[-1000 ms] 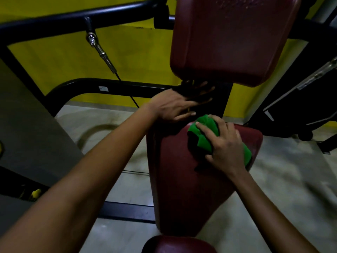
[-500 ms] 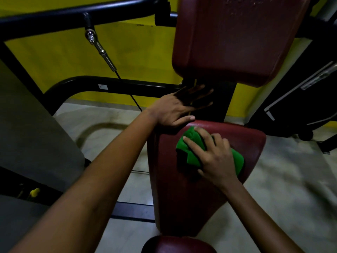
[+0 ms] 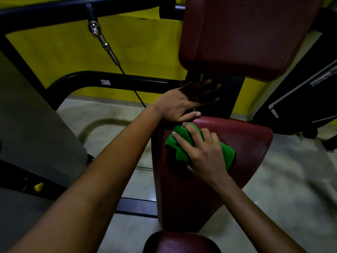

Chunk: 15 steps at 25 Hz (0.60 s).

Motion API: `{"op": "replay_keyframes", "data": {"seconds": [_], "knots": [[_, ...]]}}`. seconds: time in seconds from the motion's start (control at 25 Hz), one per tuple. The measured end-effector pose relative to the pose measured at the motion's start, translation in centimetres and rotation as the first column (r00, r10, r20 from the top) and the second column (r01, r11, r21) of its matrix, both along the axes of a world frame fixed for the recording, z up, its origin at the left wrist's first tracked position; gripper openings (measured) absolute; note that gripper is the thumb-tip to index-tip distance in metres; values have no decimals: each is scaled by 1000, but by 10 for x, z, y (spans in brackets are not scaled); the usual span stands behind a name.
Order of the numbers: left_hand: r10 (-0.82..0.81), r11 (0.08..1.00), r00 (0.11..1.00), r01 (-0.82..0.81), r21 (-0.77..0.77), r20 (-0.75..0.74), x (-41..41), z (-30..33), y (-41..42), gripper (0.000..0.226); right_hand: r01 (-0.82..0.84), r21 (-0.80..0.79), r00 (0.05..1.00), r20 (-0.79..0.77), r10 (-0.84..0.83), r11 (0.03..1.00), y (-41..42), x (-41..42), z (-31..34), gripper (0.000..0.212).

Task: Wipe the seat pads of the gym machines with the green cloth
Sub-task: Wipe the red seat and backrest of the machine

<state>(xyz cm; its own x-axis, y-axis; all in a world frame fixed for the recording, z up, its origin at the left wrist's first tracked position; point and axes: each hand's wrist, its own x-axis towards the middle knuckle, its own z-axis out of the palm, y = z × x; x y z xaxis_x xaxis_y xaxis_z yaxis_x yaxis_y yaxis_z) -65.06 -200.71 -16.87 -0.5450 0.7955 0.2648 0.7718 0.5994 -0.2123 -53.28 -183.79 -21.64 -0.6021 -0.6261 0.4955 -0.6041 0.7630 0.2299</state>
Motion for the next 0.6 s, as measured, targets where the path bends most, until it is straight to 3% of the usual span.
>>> {"op": "replay_keyframes", "data": {"seconds": [0.16,0.28,0.44,0.6], "knots": [[-32,999,999,32,18,10,0,3,-1,56,-235,82,971,-26,237,969,3,29,-40,34],[1,1000,1000,-1,-9,13,2,1,-2,57,-292,169,956,28,291,941,5,32,-42,31],[-90,991,995,93,98,-38,5,5,-2,52,-150,20,986,-71,151,989,-24,10,-13,36],[84,995,993,-79,-63,87,-5,-6,-2,63,-256,111,958,-105,267,960,-26,23,-41,30]]}}
